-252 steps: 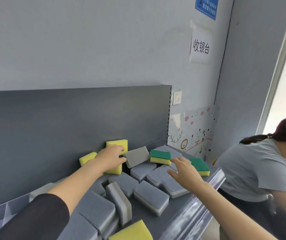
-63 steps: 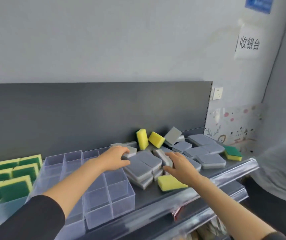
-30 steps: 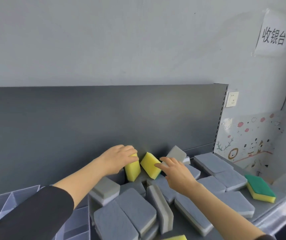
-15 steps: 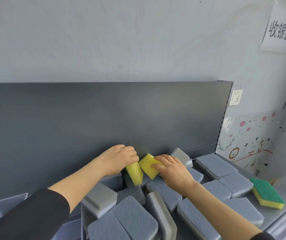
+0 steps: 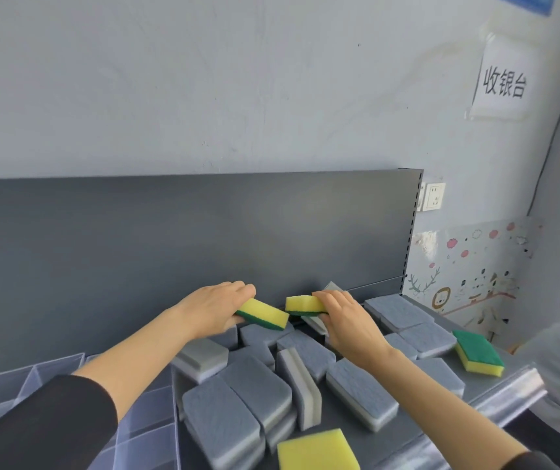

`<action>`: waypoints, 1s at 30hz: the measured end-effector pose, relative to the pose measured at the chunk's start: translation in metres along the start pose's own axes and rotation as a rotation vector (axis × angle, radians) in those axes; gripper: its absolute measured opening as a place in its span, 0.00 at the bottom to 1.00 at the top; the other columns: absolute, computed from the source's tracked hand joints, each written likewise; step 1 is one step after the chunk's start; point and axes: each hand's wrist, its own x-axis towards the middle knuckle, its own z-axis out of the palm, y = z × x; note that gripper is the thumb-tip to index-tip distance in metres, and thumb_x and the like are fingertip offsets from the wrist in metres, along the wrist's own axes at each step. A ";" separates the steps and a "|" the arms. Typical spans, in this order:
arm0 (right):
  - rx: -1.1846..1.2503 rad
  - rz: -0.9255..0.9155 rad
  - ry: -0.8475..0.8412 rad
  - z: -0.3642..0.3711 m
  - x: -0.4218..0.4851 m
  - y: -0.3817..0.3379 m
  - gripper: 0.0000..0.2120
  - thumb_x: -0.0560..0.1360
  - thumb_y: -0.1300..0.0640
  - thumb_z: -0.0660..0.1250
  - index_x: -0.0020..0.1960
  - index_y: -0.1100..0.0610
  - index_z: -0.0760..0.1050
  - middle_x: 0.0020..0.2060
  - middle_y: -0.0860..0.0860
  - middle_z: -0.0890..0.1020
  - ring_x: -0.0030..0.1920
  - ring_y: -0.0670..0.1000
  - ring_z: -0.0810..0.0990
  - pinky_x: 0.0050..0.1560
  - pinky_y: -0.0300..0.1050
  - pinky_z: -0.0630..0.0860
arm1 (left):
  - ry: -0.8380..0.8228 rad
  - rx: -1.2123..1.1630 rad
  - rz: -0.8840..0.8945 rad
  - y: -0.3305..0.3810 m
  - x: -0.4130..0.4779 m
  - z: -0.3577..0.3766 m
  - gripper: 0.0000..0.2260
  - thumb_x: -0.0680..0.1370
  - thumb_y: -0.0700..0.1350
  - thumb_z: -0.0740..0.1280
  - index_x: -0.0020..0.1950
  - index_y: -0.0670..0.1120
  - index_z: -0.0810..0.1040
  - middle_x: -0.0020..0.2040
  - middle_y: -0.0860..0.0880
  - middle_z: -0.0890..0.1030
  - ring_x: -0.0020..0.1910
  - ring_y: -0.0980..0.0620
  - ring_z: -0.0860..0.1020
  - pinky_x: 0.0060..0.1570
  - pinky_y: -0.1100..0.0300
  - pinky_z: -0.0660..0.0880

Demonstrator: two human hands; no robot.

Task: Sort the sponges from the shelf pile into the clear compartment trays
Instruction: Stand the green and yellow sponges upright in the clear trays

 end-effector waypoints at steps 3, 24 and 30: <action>0.025 0.033 -0.019 -0.014 -0.018 -0.010 0.18 0.79 0.59 0.56 0.69 0.58 0.63 0.61 0.54 0.72 0.60 0.56 0.69 0.58 0.46 0.68 | 0.030 -0.042 -0.027 0.011 -0.017 -0.007 0.11 0.79 0.48 0.62 0.58 0.47 0.66 0.53 0.51 0.72 0.47 0.53 0.69 0.43 0.60 0.66; 0.241 -0.045 0.061 -0.046 -0.082 -0.134 0.18 0.80 0.57 0.57 0.69 0.58 0.64 0.58 0.55 0.75 0.58 0.55 0.72 0.56 0.44 0.69 | 0.136 -0.209 -0.389 0.039 -0.186 -0.047 0.14 0.76 0.48 0.65 0.53 0.50 0.60 0.45 0.49 0.75 0.41 0.49 0.75 0.40 0.55 0.73; 0.344 -0.112 0.051 -0.038 -0.065 -0.196 0.17 0.79 0.58 0.57 0.67 0.58 0.66 0.61 0.54 0.76 0.60 0.55 0.74 0.56 0.42 0.69 | 0.198 -0.242 -0.506 0.015 -0.247 -0.057 0.13 0.76 0.50 0.65 0.54 0.51 0.62 0.45 0.51 0.74 0.42 0.50 0.75 0.40 0.57 0.72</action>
